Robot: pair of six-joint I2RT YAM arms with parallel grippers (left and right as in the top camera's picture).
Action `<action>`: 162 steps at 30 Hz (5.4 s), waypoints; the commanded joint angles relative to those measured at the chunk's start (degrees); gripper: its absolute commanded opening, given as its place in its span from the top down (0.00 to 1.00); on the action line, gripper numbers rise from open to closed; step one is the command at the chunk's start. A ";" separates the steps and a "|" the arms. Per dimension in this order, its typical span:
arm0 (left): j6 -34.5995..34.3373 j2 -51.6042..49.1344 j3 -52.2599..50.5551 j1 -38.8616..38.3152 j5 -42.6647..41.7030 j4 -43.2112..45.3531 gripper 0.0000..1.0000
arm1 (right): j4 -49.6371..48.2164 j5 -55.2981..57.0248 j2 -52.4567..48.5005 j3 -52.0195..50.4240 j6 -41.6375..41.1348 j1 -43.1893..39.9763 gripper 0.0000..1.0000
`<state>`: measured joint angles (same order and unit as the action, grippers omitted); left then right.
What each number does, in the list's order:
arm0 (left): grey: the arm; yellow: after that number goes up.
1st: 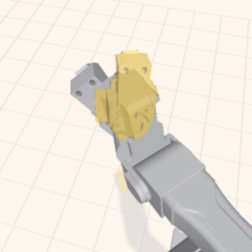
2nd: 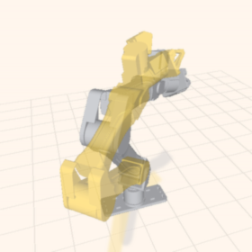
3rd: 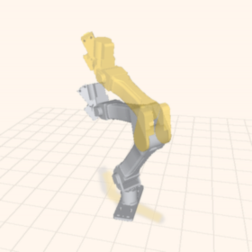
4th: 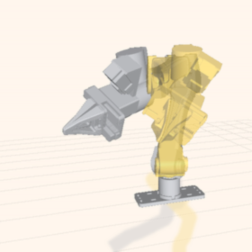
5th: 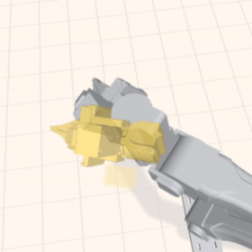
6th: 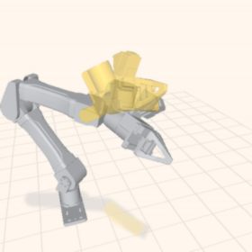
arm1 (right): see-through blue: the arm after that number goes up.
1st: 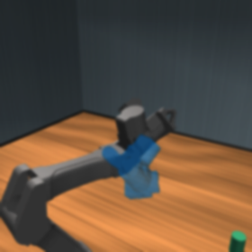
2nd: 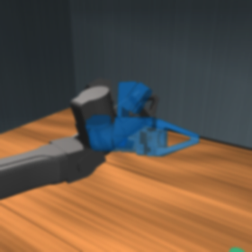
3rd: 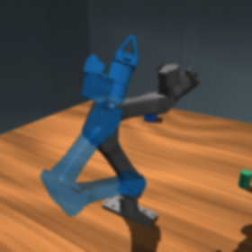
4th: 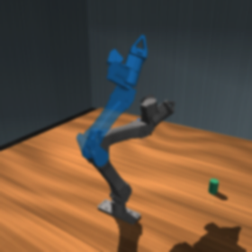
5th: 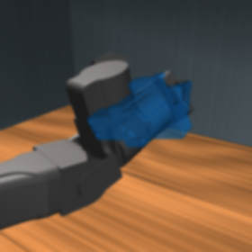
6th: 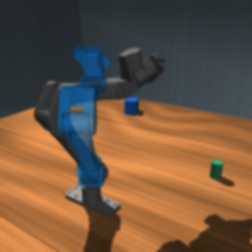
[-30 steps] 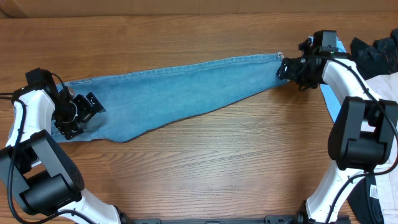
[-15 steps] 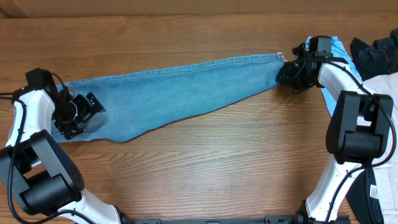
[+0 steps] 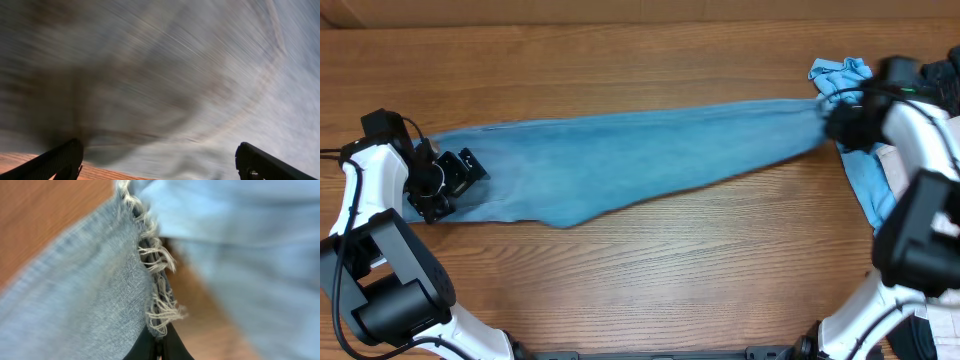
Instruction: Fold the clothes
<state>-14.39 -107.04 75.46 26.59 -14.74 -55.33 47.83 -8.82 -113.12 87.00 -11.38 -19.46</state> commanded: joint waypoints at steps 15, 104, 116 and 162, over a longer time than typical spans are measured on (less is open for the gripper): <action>1.14 -0.44 -0.37 -3.17 0.15 -0.35 0.00 | 2.78 -3.91 13.22 1.25 8.15 34.14 0.96; 3.78 -20.28 9.77 5.27 6.95 7.67 0.00 | -11.28 -2.58 -1.99 0.37 0.66 59.32 0.47; 9.77 -22.71 9.77 5.22 -1.84 10.78 0.36 | -11.32 -2.60 -1.99 0.37 0.63 59.32 0.47; 14.16 -22.43 77.53 -25.00 -5.51 -36.13 0.96 | -4.00 -11.19 -6.60 2.27 -6.88 41.51 0.48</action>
<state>0.21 -130.54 152.73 5.45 -24.97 -90.96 44.29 -19.55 -119.79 87.85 -18.00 20.95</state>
